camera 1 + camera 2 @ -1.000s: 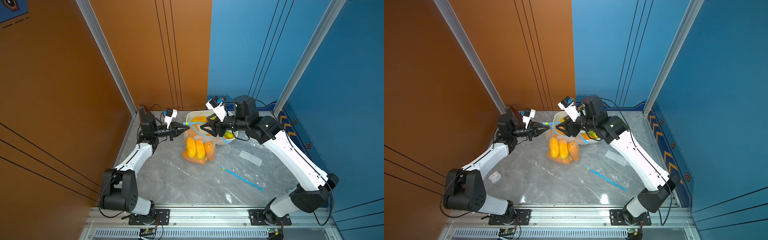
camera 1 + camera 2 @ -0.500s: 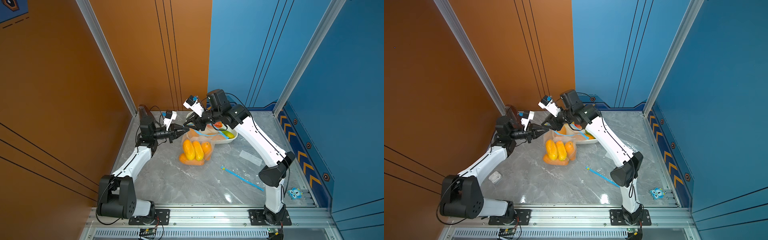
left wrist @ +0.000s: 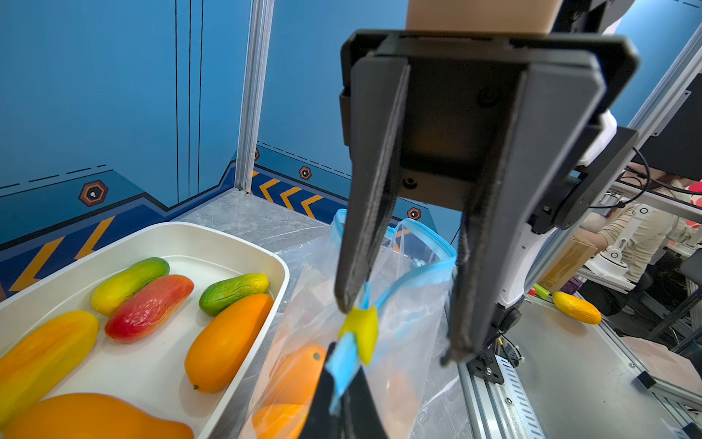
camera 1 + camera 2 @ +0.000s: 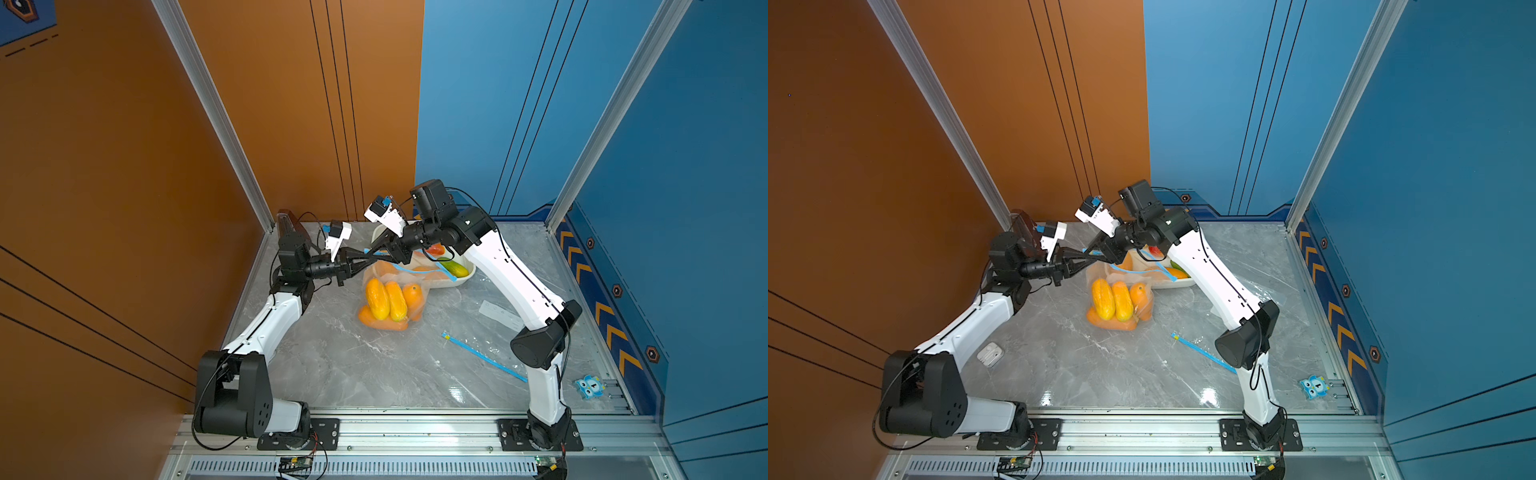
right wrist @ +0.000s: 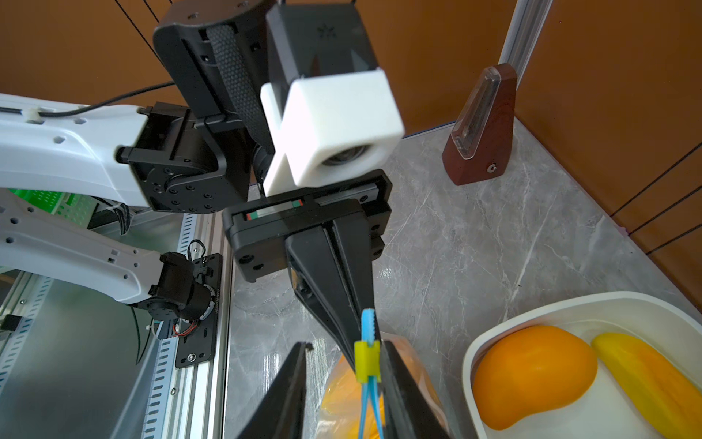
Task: Place the mango in a zip-top bag and seal the zipper
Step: Zip the zipper on the zipper food storage bag.
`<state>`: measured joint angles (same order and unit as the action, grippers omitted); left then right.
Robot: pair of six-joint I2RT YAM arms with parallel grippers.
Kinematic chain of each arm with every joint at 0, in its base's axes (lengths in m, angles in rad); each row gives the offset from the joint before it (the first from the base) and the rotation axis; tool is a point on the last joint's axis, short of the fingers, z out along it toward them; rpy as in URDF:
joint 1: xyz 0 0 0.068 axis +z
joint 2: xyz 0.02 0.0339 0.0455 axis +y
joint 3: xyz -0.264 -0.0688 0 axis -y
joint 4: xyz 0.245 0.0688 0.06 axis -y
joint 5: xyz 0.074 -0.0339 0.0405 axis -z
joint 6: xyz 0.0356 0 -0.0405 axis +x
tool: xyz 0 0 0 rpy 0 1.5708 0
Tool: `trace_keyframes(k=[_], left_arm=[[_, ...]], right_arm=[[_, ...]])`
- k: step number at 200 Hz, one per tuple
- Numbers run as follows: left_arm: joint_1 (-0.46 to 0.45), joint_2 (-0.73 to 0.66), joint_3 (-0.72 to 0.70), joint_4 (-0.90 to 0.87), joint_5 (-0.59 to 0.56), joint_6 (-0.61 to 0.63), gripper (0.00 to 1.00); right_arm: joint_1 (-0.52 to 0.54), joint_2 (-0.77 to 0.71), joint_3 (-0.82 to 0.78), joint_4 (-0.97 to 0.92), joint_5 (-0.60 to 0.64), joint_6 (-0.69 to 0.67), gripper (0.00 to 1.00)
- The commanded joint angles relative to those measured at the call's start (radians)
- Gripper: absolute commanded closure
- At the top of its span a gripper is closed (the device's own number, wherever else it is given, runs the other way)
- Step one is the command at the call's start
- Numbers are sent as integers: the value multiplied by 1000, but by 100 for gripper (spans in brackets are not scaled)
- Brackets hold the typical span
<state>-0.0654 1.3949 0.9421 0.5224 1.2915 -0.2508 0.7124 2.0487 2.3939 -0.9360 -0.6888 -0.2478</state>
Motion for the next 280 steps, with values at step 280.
trace_keyframes(k=[280], left_arm=[[35,-27,-15,8,-17,10,100]], right_arm=[[-64,87,76,-17,-171,57,93]])
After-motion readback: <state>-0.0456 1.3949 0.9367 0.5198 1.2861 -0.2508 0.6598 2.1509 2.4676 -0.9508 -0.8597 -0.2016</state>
